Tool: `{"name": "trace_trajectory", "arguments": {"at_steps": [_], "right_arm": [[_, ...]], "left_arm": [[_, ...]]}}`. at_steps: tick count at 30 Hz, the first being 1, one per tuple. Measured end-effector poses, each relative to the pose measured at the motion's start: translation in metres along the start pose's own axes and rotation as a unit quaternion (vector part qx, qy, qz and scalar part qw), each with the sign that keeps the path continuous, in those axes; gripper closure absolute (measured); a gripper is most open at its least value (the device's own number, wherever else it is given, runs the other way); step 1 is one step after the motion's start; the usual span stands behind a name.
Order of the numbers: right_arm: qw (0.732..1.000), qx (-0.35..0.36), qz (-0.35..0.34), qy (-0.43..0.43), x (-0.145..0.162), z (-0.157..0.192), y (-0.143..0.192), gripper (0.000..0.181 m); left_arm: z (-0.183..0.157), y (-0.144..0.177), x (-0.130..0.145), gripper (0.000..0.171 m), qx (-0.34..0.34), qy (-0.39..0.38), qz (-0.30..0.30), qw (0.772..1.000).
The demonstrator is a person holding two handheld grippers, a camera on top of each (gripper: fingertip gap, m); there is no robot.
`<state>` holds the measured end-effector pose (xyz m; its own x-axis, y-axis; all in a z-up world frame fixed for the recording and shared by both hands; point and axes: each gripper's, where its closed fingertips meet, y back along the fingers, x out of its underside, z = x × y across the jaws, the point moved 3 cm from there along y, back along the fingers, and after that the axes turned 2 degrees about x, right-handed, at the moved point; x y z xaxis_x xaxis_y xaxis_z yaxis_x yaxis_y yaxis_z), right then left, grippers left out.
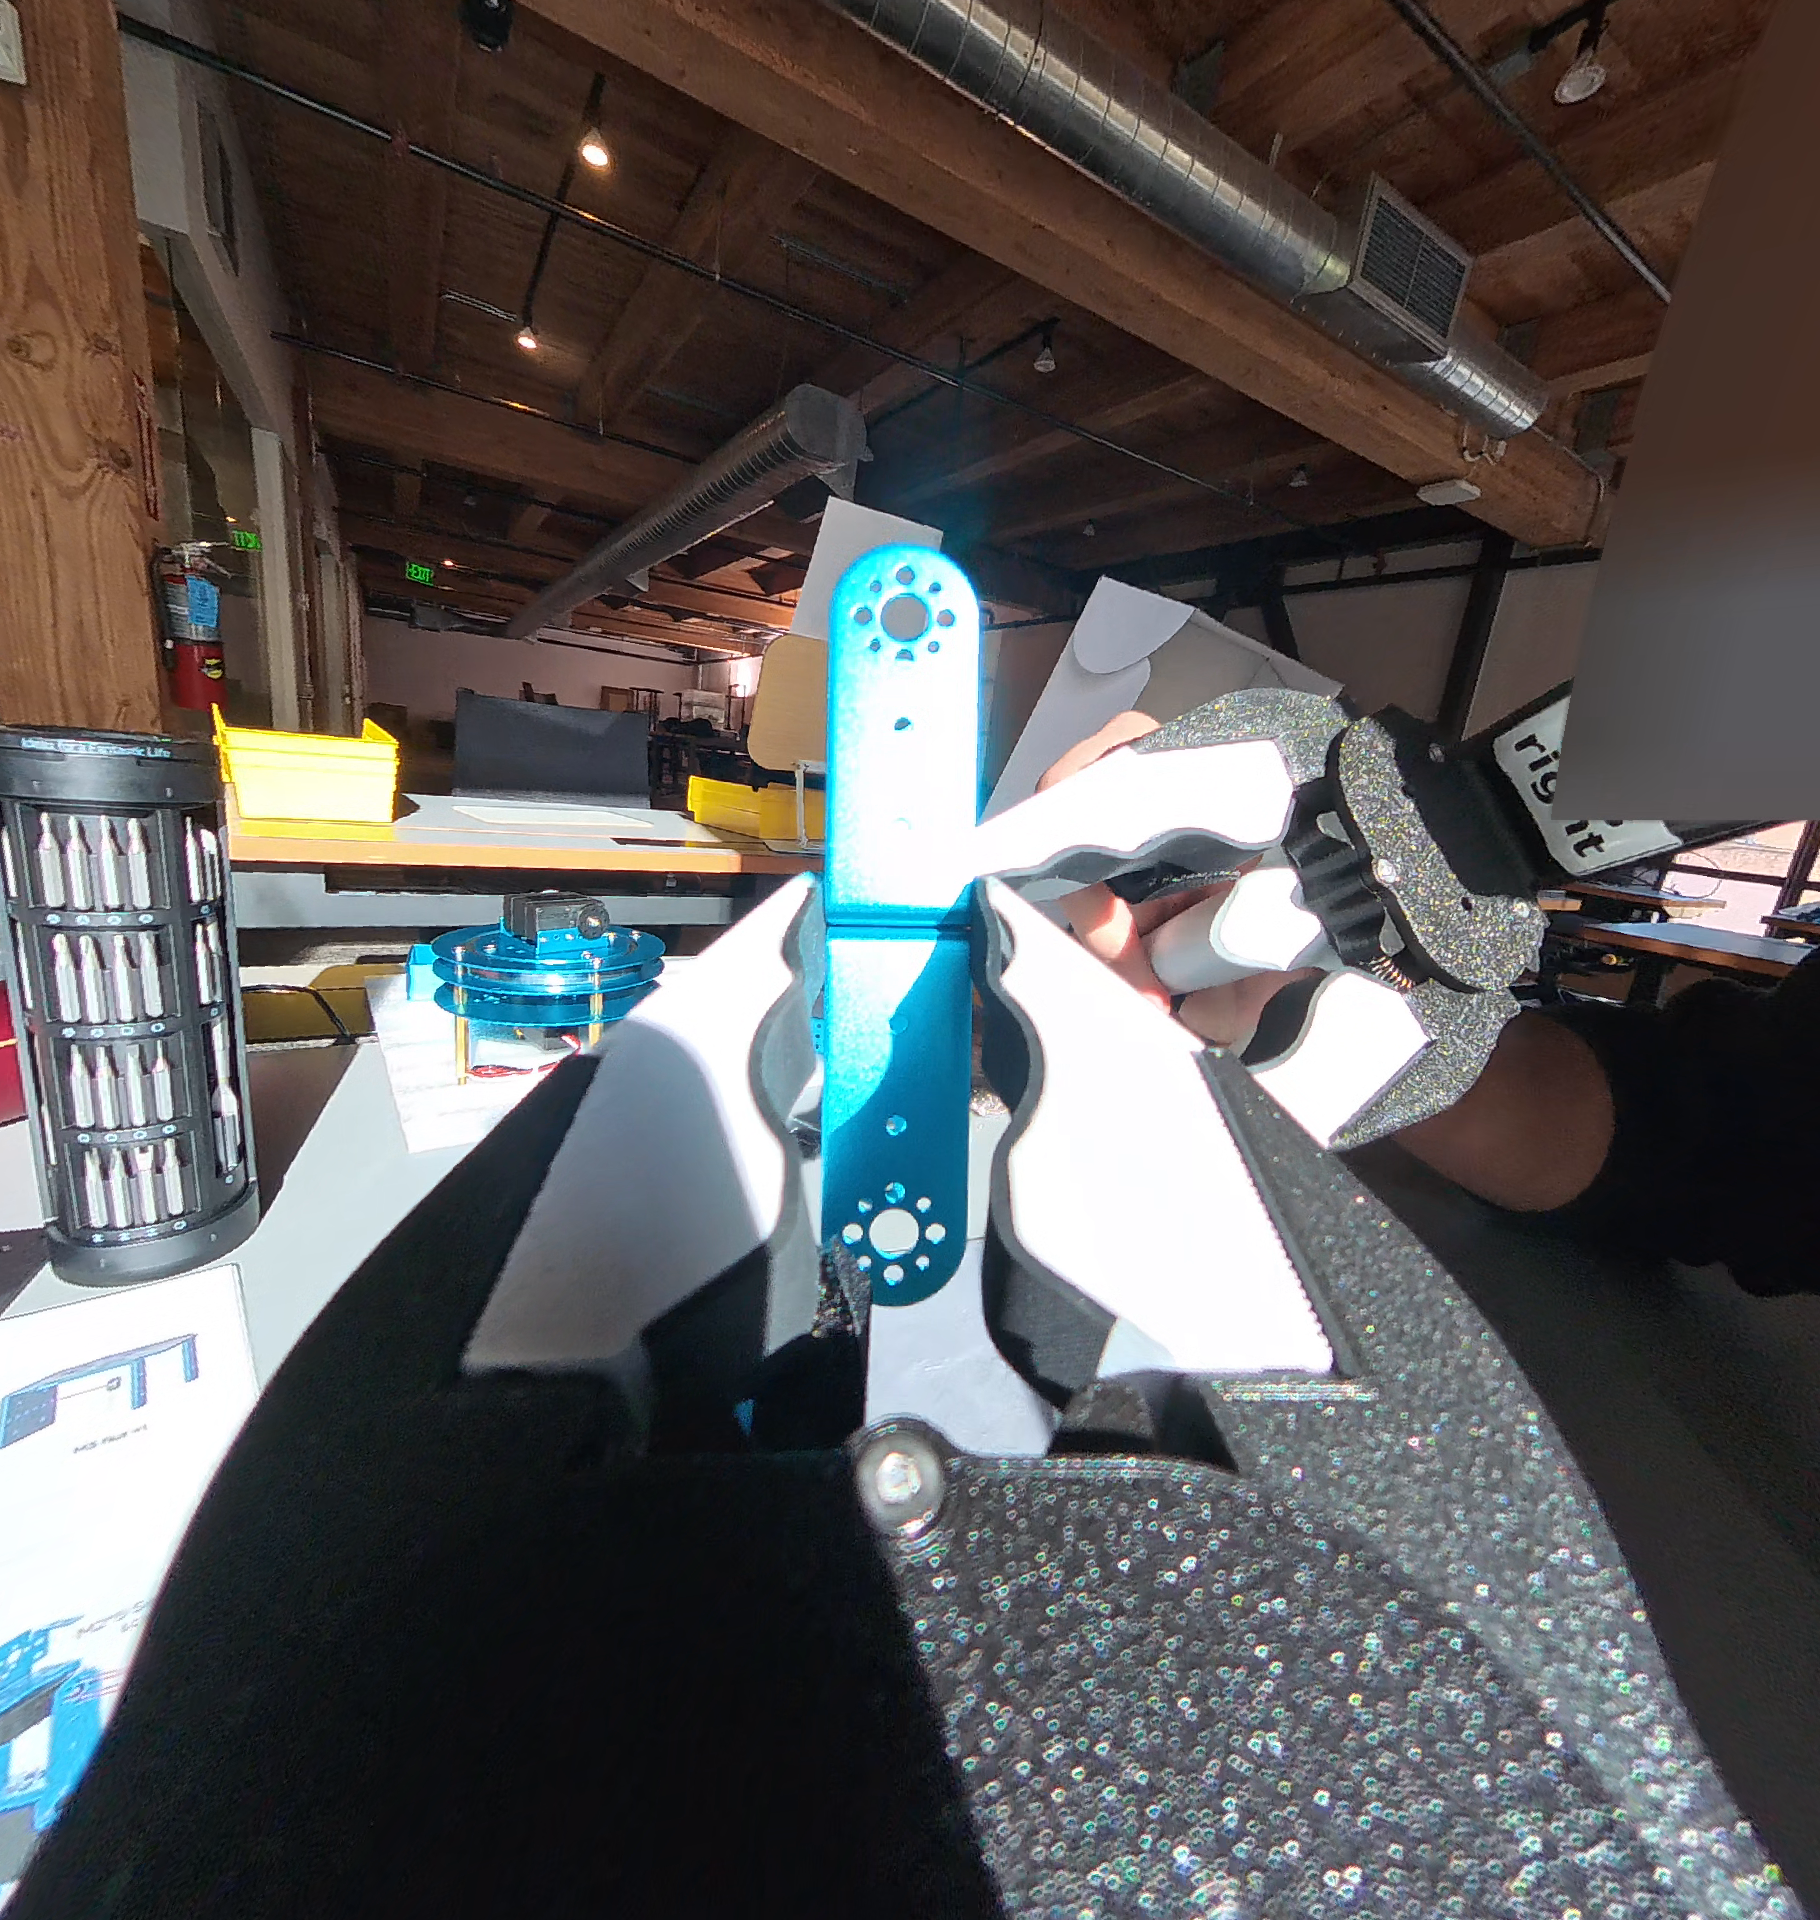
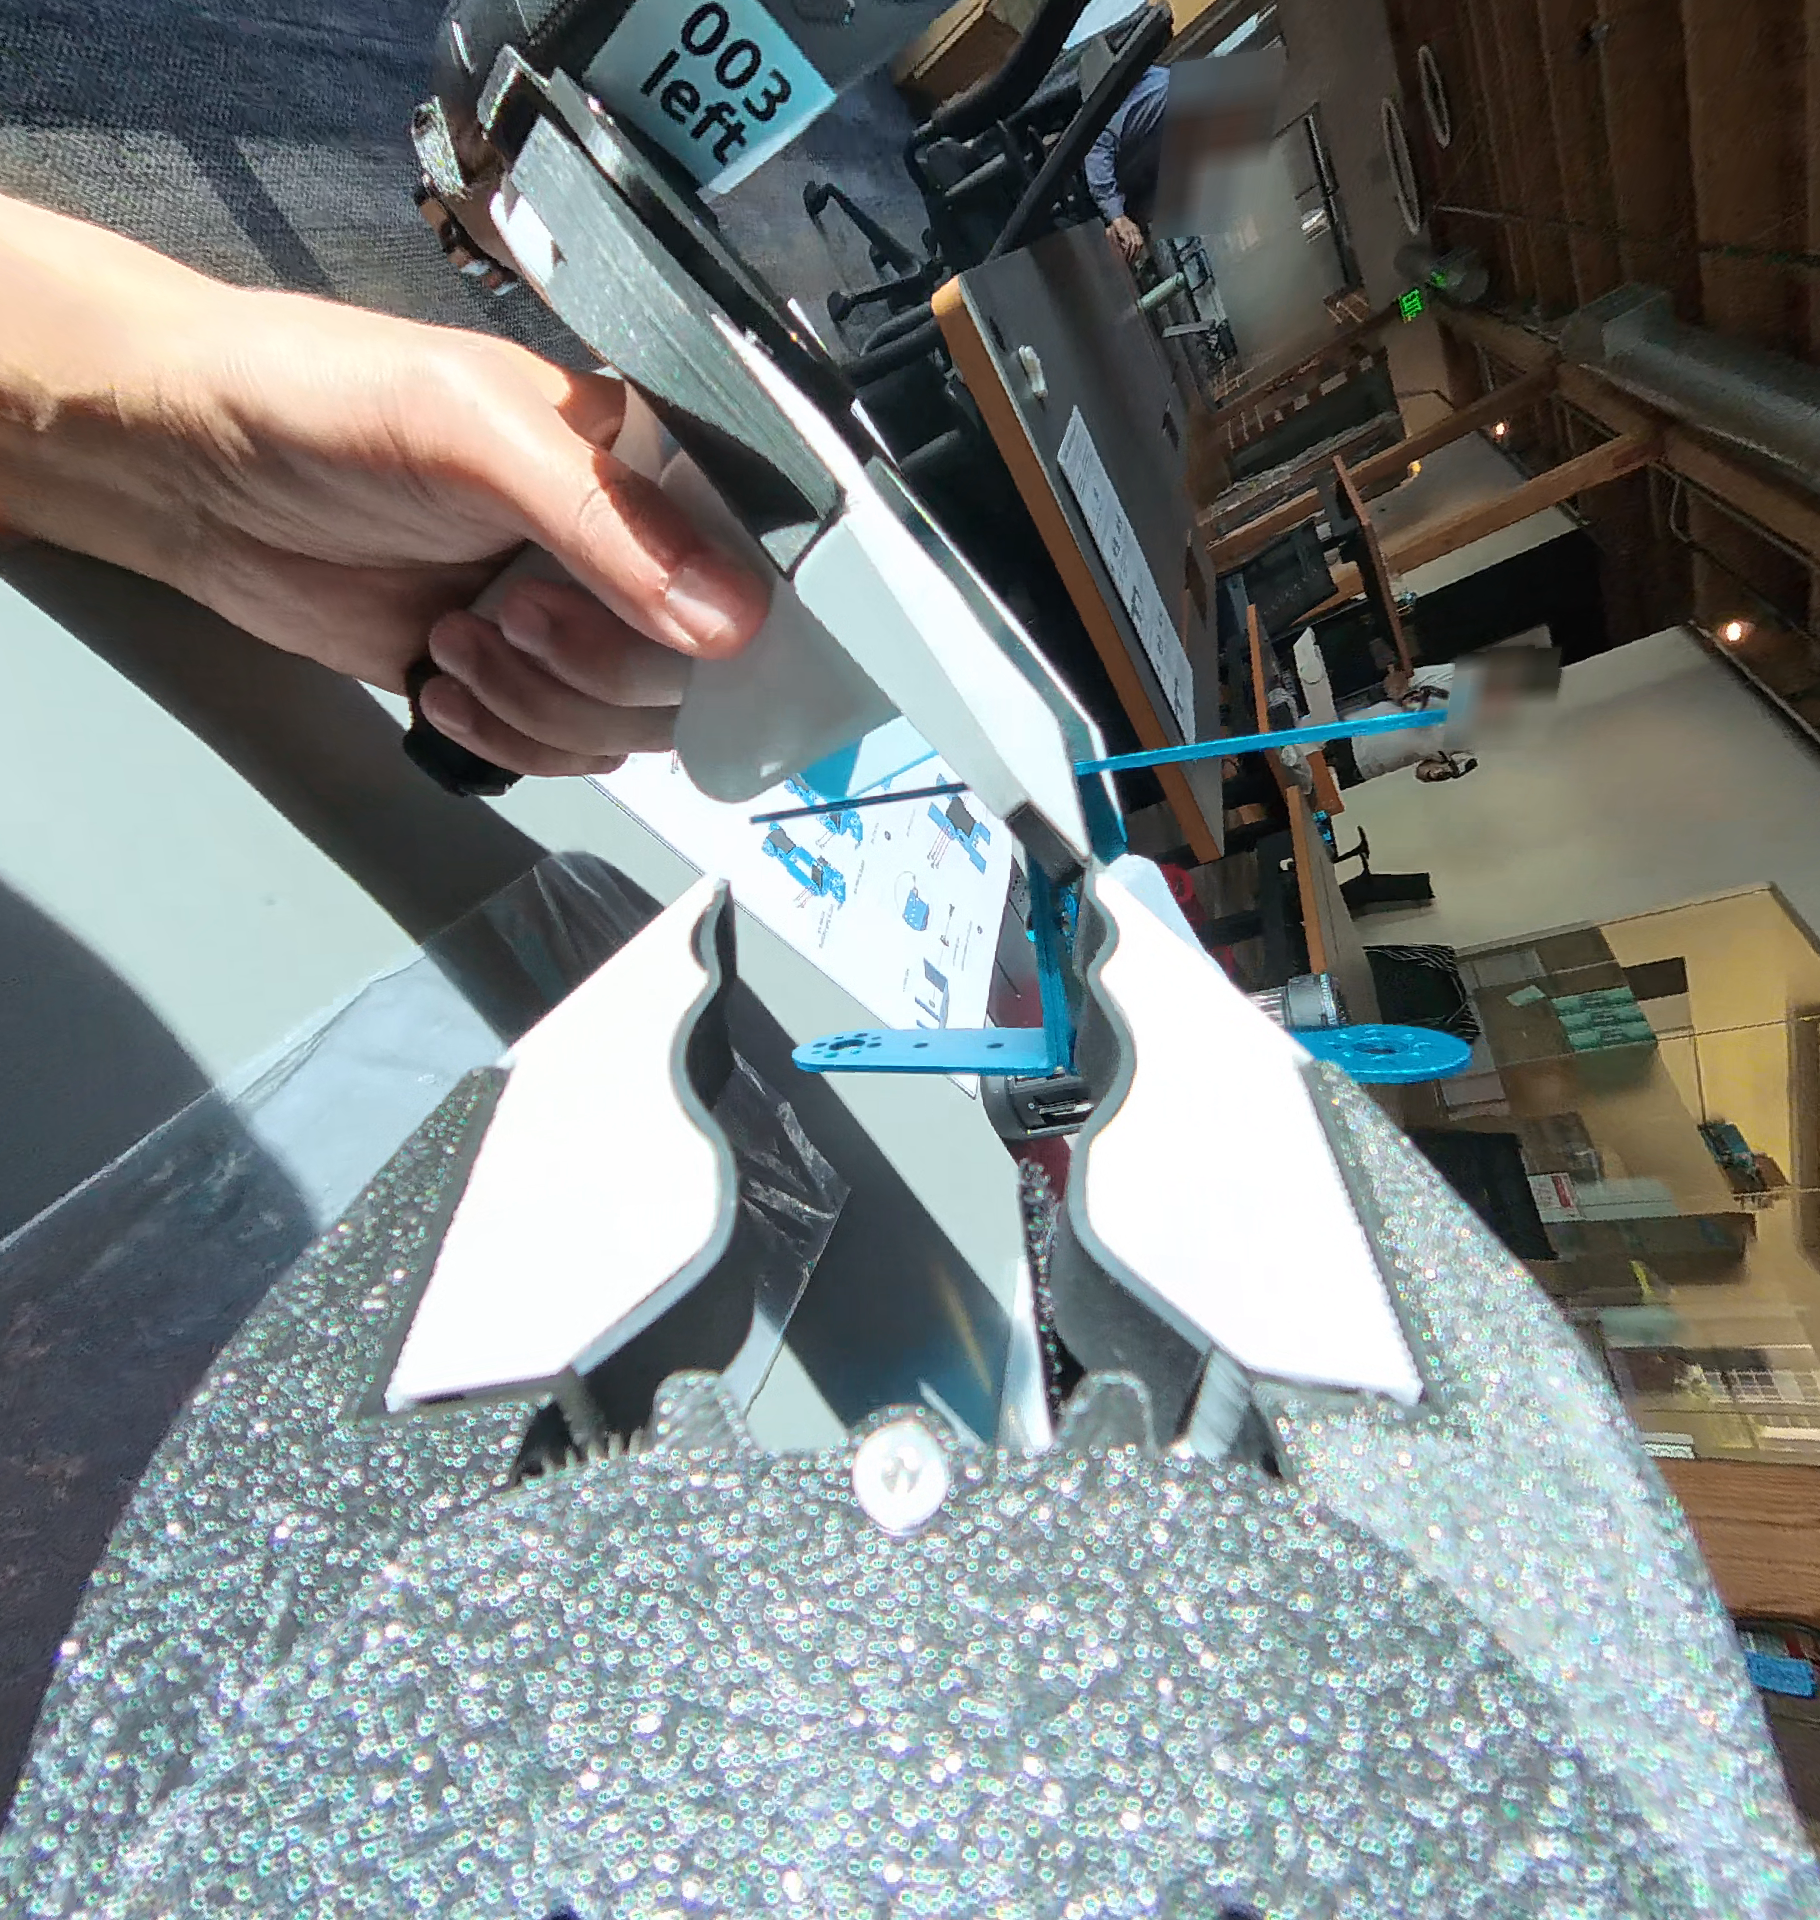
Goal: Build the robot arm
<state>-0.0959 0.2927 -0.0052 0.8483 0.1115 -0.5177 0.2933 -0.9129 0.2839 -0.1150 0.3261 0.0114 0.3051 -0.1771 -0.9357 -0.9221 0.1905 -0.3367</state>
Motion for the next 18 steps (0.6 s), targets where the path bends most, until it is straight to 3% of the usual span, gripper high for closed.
{"name": "trace_trajectory", "arguments": {"at_steps": [18], "right_arm": [[0.999, -0.023, -0.018, -0.037, -0.011, -0.004, 0.009, 0.117]], "left_arm": [[-0.008, -0.003, 0.001, 0.146, 0.010, -0.036, 0.009, 0.999]]}}
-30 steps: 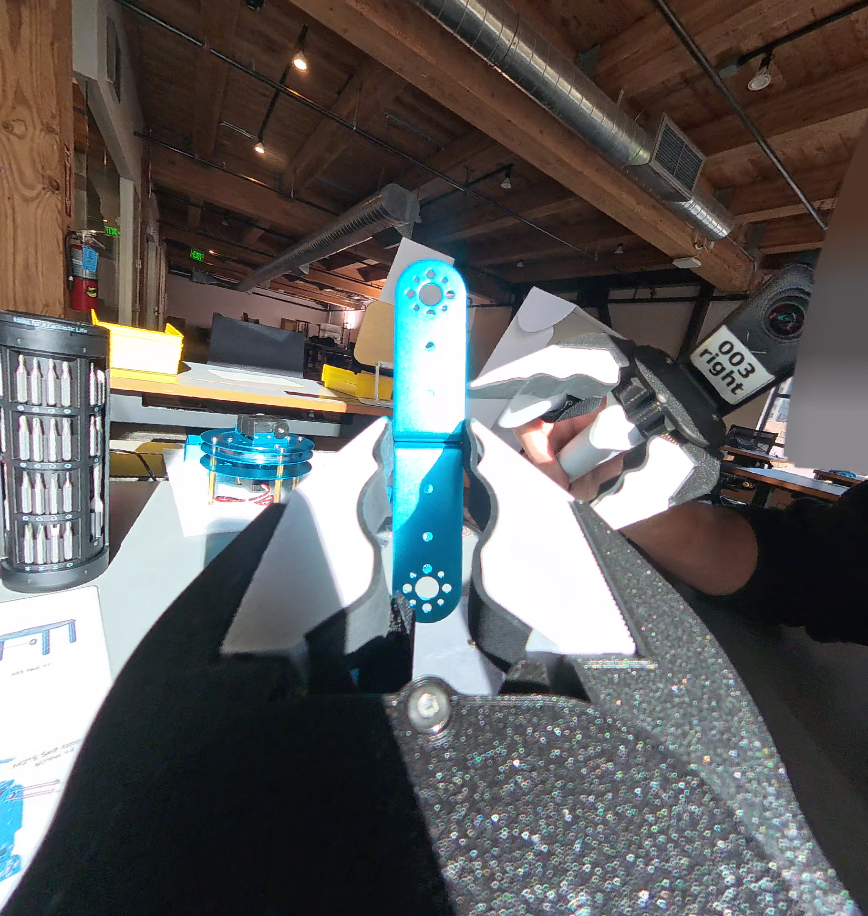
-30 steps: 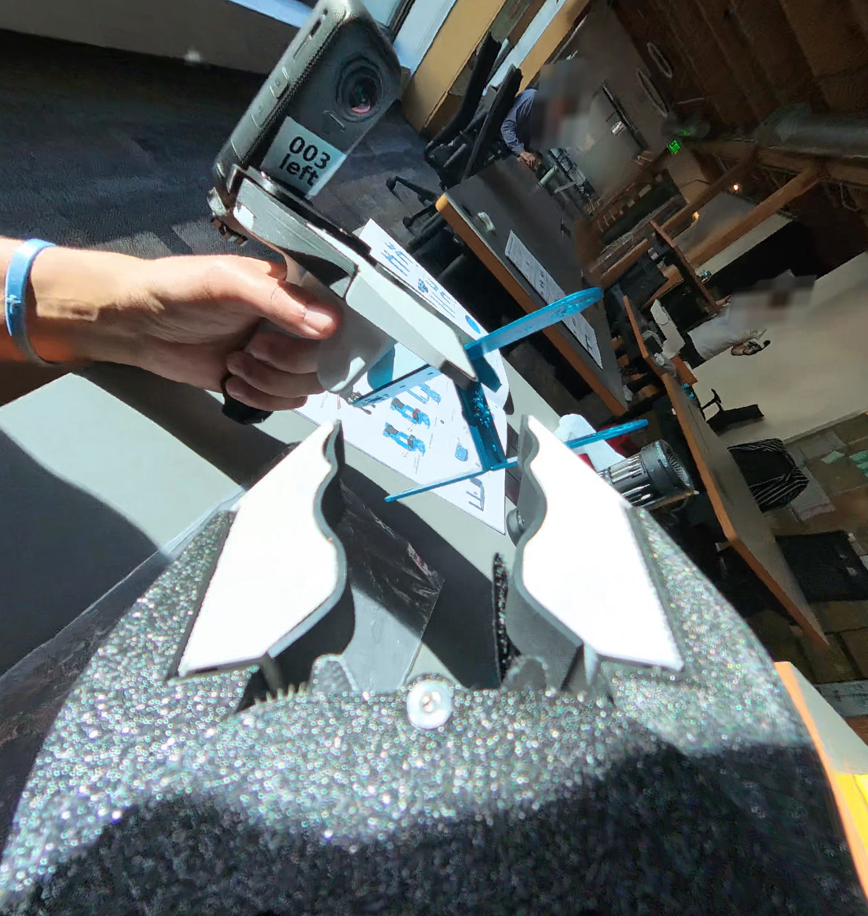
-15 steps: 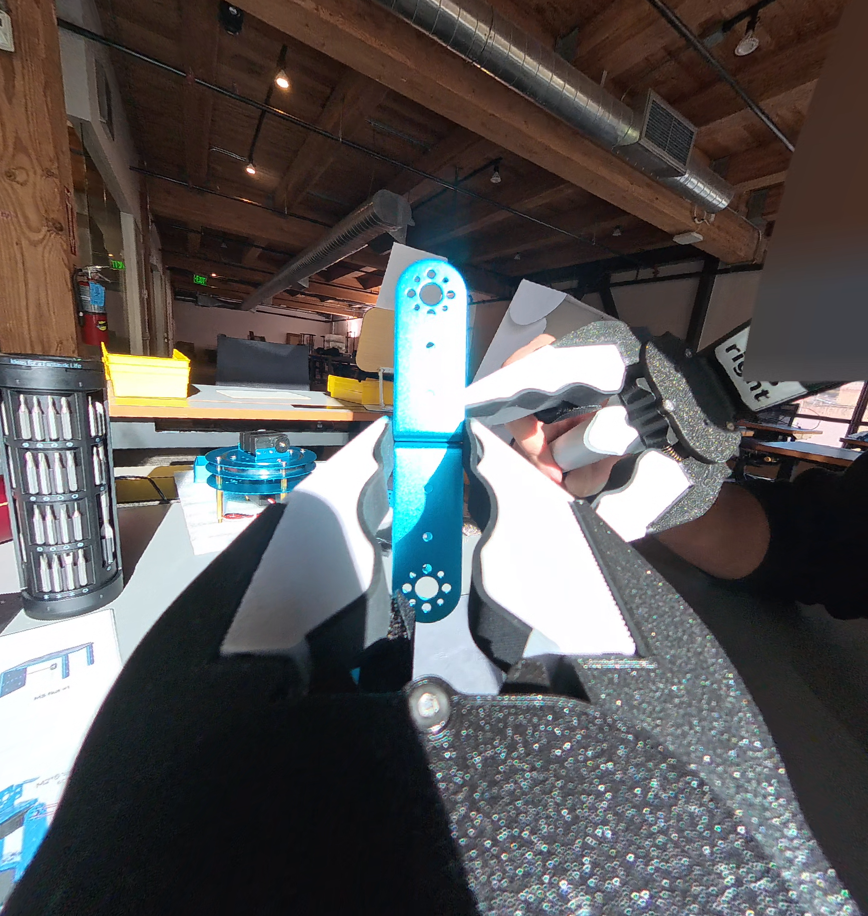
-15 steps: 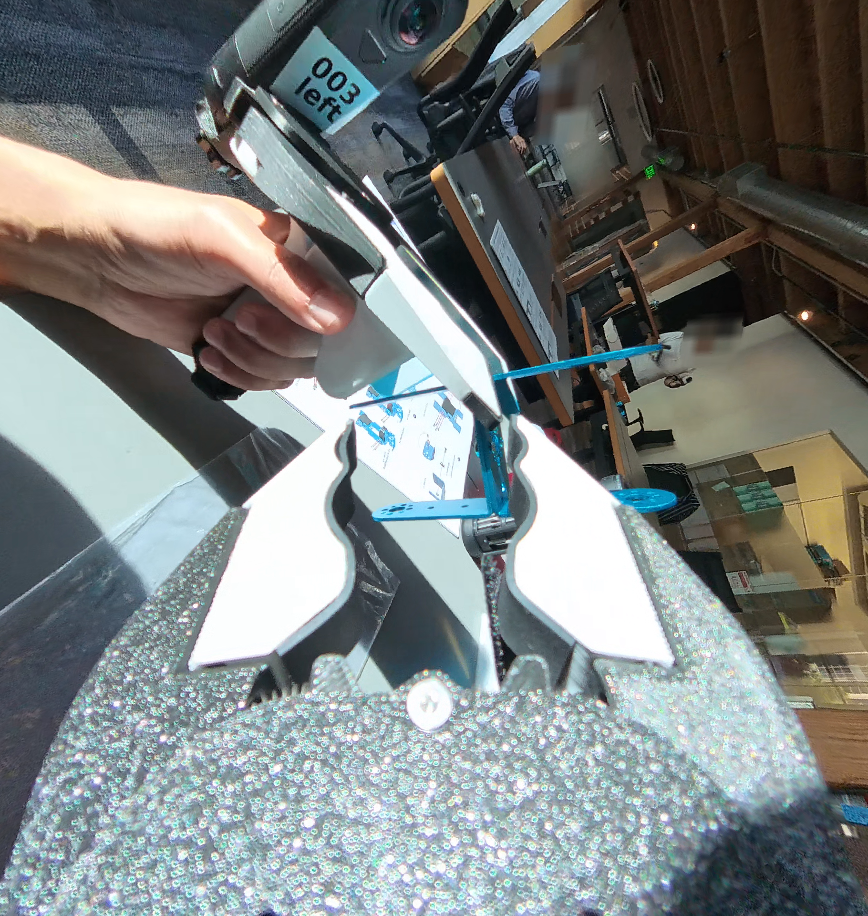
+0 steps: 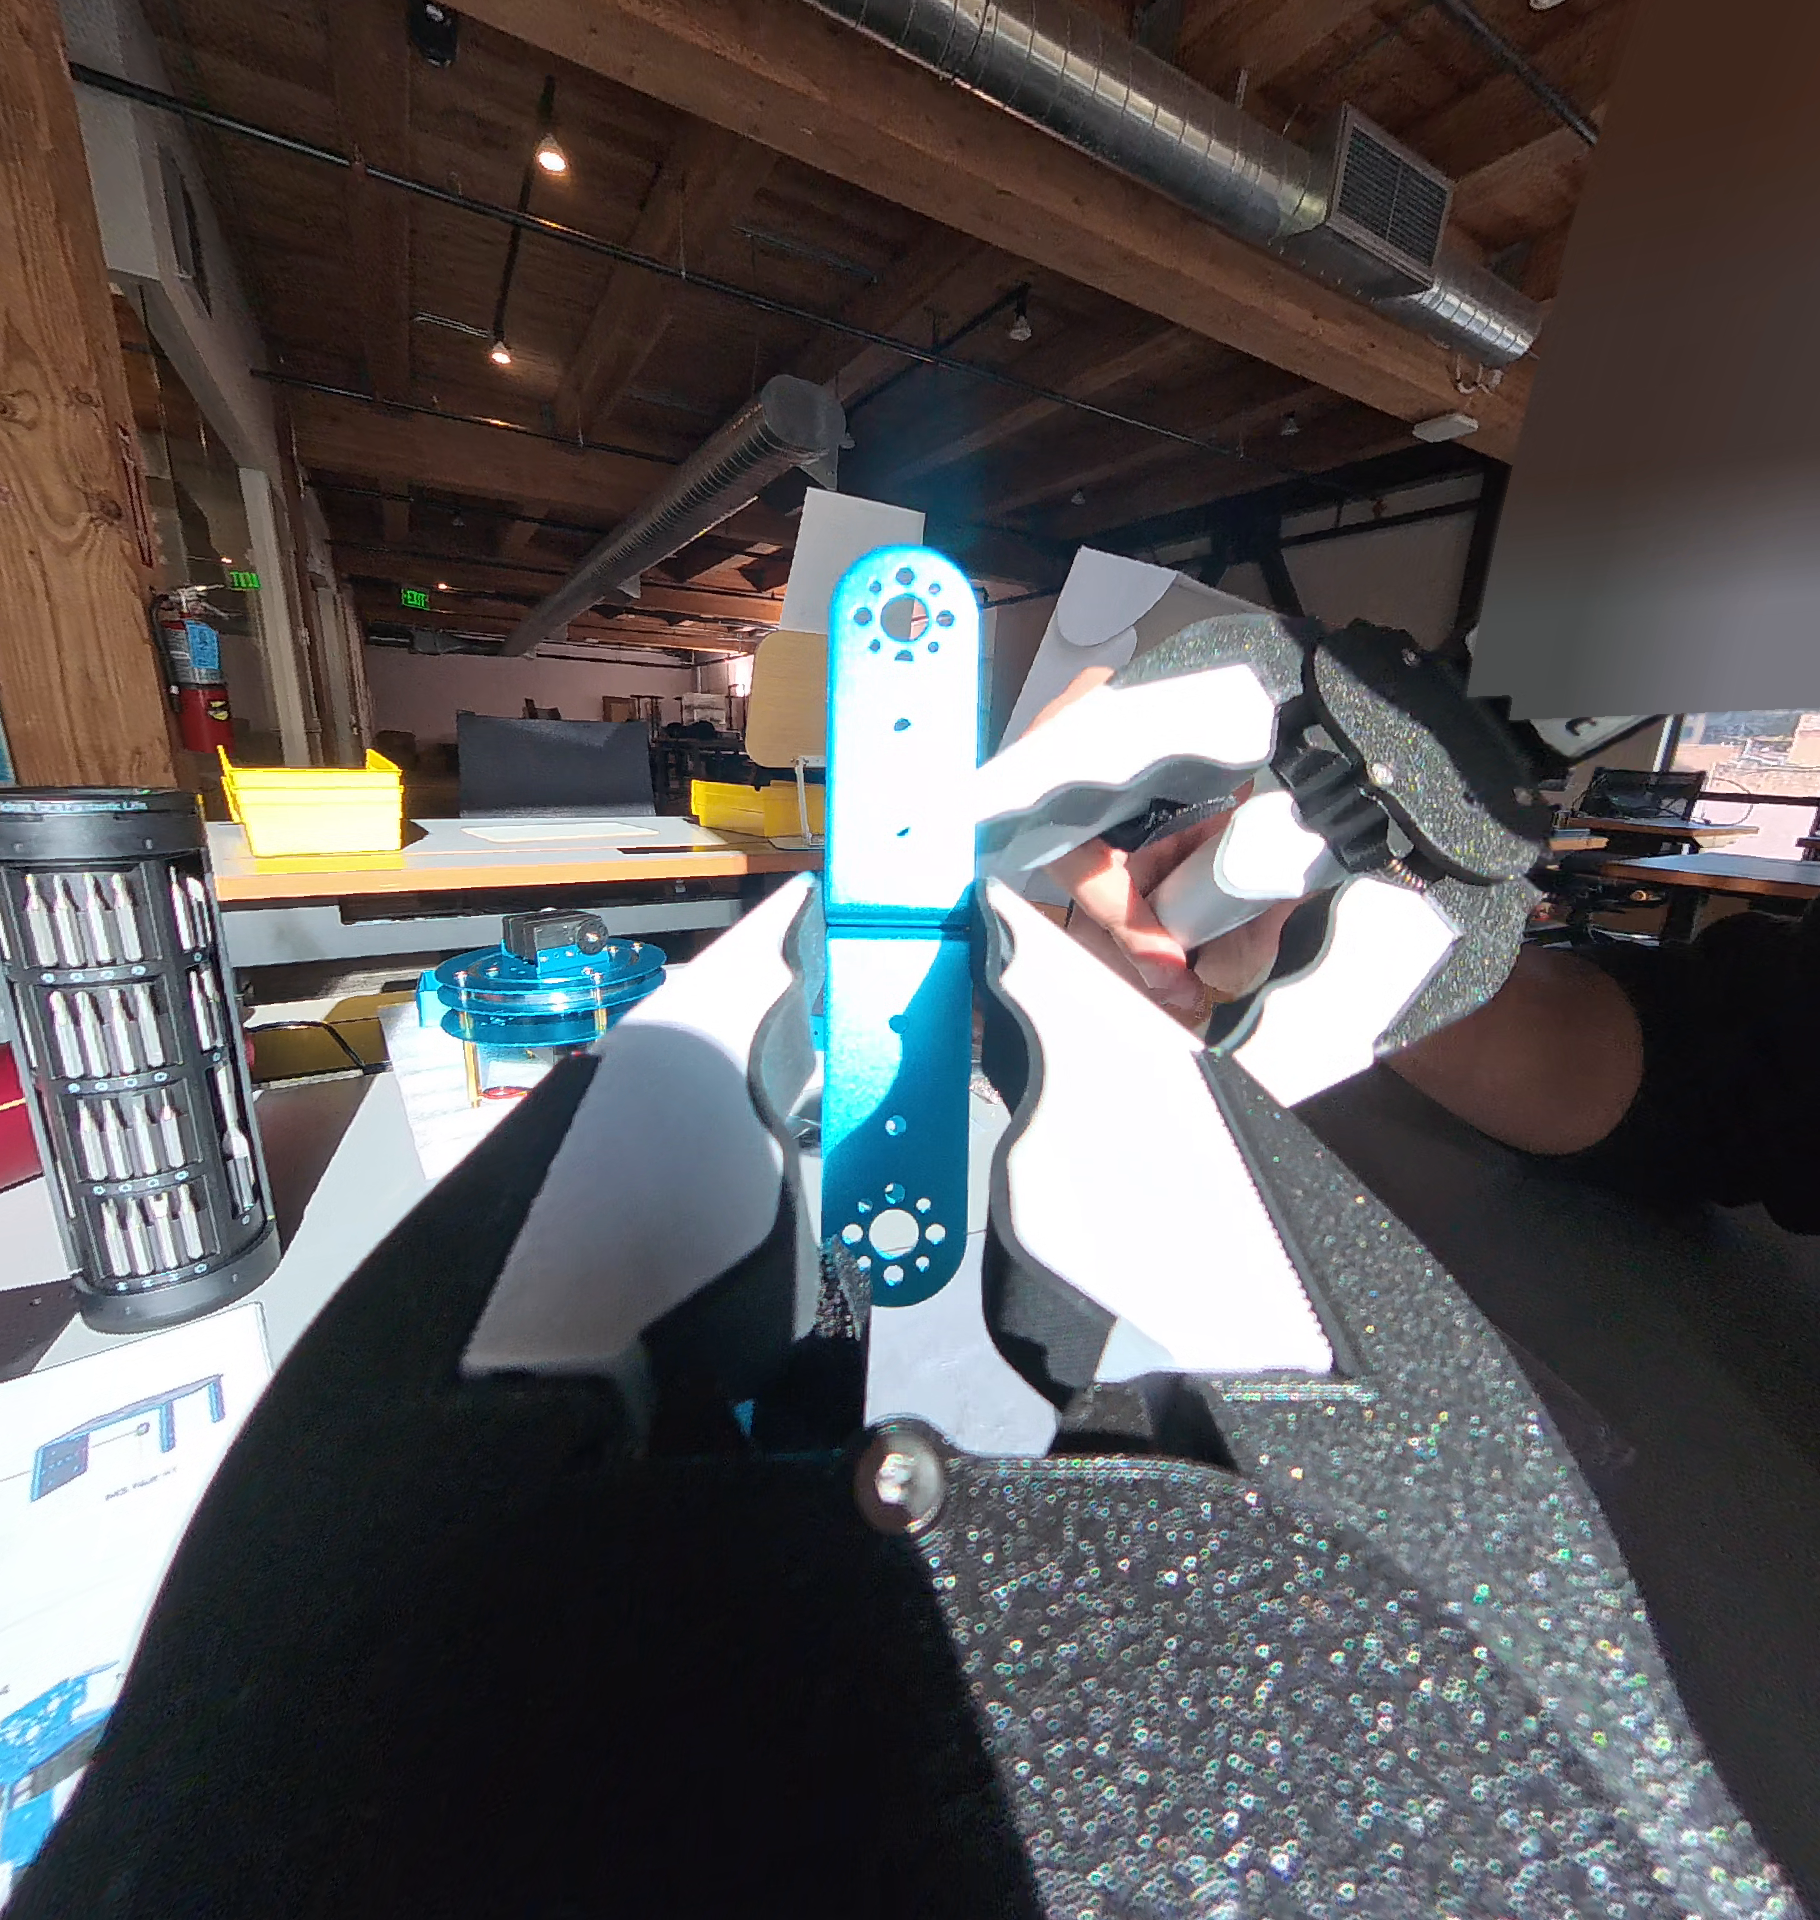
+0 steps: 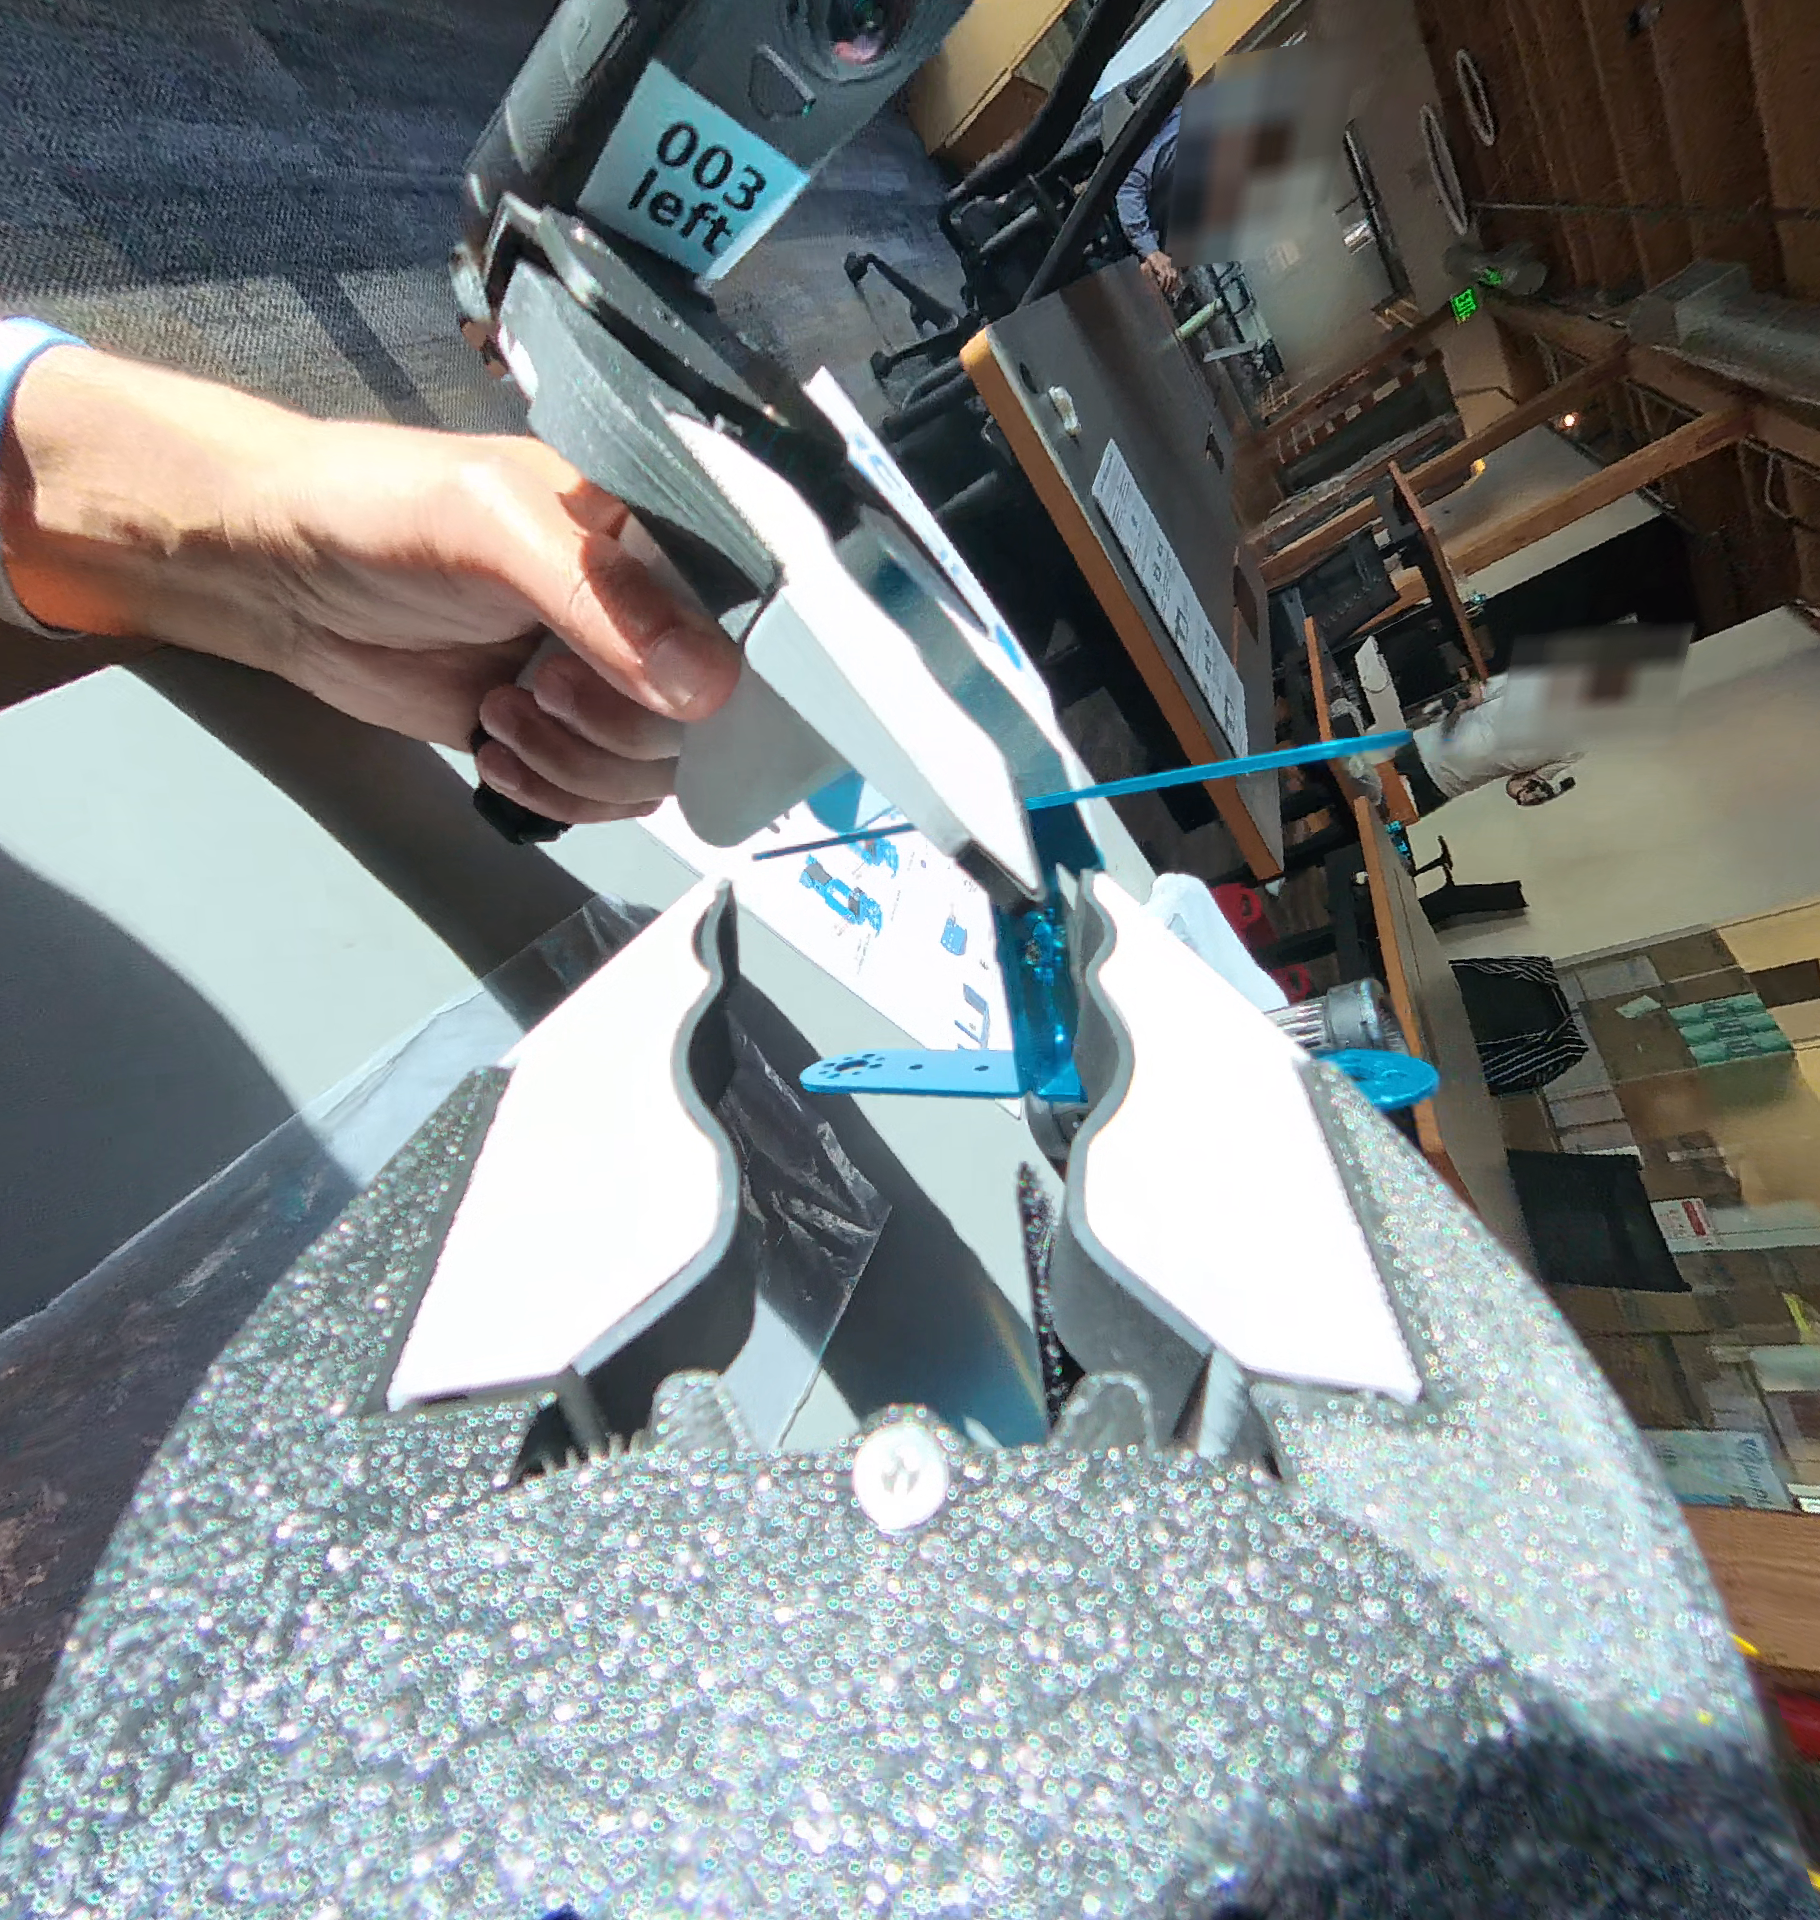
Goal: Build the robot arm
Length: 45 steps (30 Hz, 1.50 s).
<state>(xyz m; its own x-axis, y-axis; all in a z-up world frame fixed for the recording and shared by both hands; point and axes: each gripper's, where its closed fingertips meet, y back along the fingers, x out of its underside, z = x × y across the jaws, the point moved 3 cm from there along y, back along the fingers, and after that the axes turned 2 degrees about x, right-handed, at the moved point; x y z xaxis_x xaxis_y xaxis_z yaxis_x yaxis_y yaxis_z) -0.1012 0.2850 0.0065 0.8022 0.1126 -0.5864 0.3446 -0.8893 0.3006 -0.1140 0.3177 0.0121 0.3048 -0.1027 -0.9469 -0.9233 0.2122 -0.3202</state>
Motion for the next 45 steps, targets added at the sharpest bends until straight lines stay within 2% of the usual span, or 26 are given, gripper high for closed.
{"name": "trace_trajectory", "arguments": {"at_steps": [4, 7, 9, 11, 14, 16, 19, 21, 24, 28, 31, 37, 41, 45], "right_arm": [[0.999, 0.030, -0.026, -0.001, -0.008, -0.021, 0.020, 0.115], [0.991, 0.001, -0.094, -0.094, -0.014, -0.031, 0.043, 0.120], [0.972, -0.014, -0.123, -0.199, -0.001, -0.043, 0.048, 0.120], [0.941, -0.031, -0.135, -0.308, 0.019, -0.049, 0.041, 0.114], [0.905, -0.094, -0.146, -0.389, 0.029, -0.037, 0.027, 0.118], [0.899, -0.117, -0.135, -0.401, 0.027, -0.026, 0.018, 0.123], [0.891, -0.123, -0.144, -0.412, 0.020, -0.021, 0.018, 0.149], [0.885, -0.128, -0.141, -0.425, 0.021, -0.022, 0.020, 0.150], [0.858, -0.158, -0.145, -0.466, 0.025, -0.024, 0.024, 0.156], [0.833, -0.188, -0.123, -0.506, 0.042, -0.016, 0.018, 0.157], [0.823, -0.196, -0.101, -0.523, 0.056, -0.010, 0.013, 0.156], [0.779, -0.226, -0.061, -0.582, 0.080, 0.004, 0.003, 0.156], [0.782, -0.229, -0.048, -0.578, 0.094, 0.011, -0.002, 0.154], [0.757, -0.262, -0.075, -0.594, 0.098, 0.010, 0.001, 0.152]], "left_arm": [[0.001, 0.002, -0.004, 0.146, 0.006, 0.024, -0.015, 1.000], [0.004, 0.002, -0.010, 0.146, 0.017, 0.056, -0.033, 0.998], [-0.001, 0.000, -0.016, 0.146, 0.045, 0.085, -0.041, 0.995], [-0.002, -0.003, -0.020, 0.146, 0.049, 0.112, -0.042, 0.992], [-0.006, -0.007, -0.028, 0.146, 0.065, 0.150, -0.045, 0.985], [-0.009, -0.009, -0.033, 0.145, 0.067, 0.157, -0.050, 0.984], [-0.013, -0.012, -0.032, 0.145, 0.075, 0.169, -0.036, 0.982], [-0.014, -0.013, -0.032, 0.145, 0.081, 0.187, -0.031, 0.979], [-0.013, -0.014, -0.026, 0.145, 0.083, 0.188, 0.003, 0.979], [-0.007, -0.016, -0.011, 0.145, 0.072, 0.198, 0.064, 0.976], [0.006, -0.012, -0.005, 0.145, 0.057, 0.214, 0.080, 0.972], [0.026, -0.007, 0.021, 0.147, 0.047, 0.264, 0.149, 0.952], [0.034, -0.007, 0.036, 0.147, 0.046, 0.302, 0.158, 0.939], [0.037, -0.007, 0.044, 0.147, 0.051, 0.346, 0.155, 0.924]]}}
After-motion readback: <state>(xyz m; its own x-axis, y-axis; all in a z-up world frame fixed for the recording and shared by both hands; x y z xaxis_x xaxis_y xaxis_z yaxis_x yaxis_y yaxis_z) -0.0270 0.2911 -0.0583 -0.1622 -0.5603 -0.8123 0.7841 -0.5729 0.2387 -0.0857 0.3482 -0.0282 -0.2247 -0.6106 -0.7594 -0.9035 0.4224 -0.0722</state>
